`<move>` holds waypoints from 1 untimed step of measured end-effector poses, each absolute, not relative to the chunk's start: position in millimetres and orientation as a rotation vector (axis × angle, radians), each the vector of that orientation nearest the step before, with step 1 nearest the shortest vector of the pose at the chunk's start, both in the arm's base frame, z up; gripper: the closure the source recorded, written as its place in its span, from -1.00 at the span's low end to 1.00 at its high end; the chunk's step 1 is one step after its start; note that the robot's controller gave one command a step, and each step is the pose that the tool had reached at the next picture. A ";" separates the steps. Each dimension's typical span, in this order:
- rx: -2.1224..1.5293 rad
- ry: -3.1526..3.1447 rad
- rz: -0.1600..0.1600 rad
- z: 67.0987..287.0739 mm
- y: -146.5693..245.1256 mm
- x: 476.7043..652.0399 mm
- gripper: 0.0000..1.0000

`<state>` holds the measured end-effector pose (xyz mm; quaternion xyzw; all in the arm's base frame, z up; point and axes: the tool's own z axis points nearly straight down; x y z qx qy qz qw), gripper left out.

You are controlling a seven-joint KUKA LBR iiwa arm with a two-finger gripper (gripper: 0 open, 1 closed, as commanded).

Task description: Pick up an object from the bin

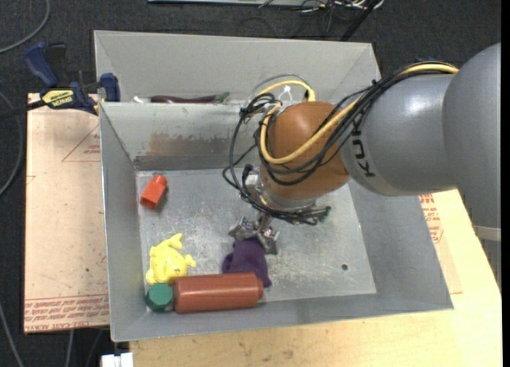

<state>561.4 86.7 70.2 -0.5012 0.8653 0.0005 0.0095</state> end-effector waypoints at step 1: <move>-1.565 2.702 0.002 70.2 86.7 561.4 1.00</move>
Offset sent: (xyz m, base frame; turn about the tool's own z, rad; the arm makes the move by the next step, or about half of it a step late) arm -0.0344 -0.0255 0.1006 -0.2805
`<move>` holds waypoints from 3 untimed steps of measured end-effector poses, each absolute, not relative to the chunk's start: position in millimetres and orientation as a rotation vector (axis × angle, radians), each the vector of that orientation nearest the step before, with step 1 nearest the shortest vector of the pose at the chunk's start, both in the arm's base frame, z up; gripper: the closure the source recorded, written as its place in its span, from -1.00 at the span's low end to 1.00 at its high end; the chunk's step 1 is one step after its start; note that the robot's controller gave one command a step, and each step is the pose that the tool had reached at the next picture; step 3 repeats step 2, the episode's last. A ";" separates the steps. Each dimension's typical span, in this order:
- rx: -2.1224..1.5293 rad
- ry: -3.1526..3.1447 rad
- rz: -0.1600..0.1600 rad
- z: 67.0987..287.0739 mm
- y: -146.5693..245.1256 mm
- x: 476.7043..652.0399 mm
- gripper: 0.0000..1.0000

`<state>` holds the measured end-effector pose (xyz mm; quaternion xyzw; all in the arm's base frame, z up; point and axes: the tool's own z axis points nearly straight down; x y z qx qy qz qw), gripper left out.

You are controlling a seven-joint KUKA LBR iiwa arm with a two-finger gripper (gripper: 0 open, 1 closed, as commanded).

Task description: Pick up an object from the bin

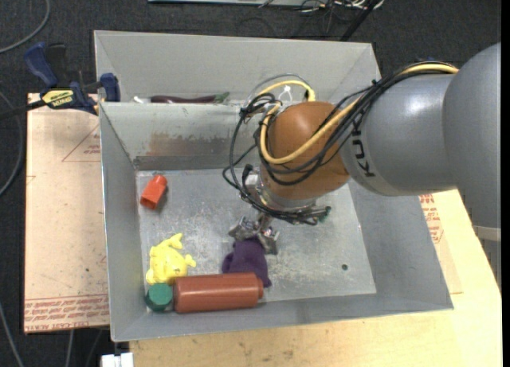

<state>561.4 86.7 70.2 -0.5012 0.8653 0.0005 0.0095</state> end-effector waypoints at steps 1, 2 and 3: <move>-1.920 2.459 -0.002 170.8 61.9 527.7 1.00; -1.920 2.459 0.000 170.6 62.0 527.5 1.00; -1.920 2.459 0.000 170.6 62.0 527.5 1.00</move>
Offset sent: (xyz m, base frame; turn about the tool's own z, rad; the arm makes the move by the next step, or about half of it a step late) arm 0.0000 0.0000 0.0000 0.0000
